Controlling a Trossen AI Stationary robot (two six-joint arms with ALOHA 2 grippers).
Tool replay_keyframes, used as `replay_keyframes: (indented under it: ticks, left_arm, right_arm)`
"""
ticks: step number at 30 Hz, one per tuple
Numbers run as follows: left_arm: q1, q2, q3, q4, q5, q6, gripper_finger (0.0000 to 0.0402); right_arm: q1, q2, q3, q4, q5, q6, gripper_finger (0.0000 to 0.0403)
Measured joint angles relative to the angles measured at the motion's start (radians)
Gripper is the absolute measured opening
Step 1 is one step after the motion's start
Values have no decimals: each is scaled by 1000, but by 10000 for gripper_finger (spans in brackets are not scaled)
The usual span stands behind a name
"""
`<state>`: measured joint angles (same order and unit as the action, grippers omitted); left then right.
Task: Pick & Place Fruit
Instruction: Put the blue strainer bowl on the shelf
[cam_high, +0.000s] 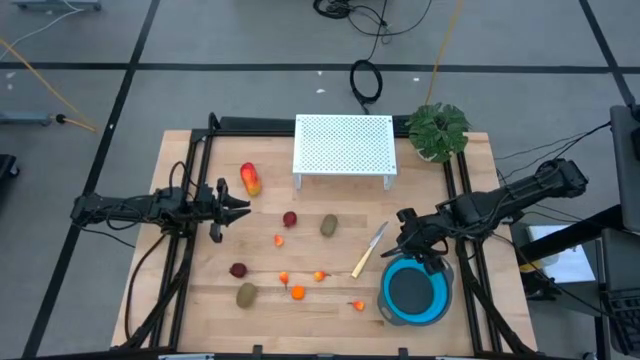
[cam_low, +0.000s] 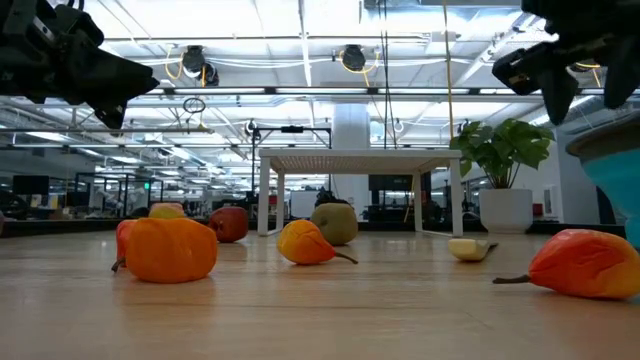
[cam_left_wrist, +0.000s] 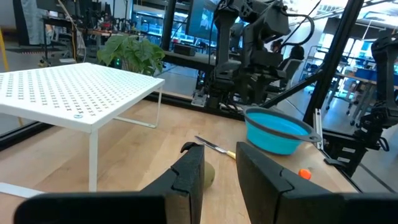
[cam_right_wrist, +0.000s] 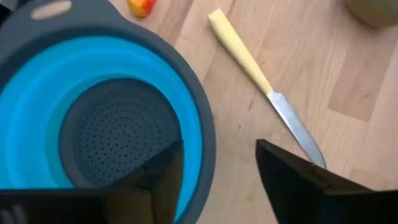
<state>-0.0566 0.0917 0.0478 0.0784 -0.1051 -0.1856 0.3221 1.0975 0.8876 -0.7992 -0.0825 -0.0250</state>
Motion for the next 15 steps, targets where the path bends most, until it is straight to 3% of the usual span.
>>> replay_keyframes:
  ticks: [7,15]
  left_arm:
    - [0,0,0,0,0,0,92]
    - [0,0,0,0,0,-1,92]
  right_arm:
    - [-2,32,-89,47,0,-14,254]
    - [-2,48,-152,51,0,62,254]
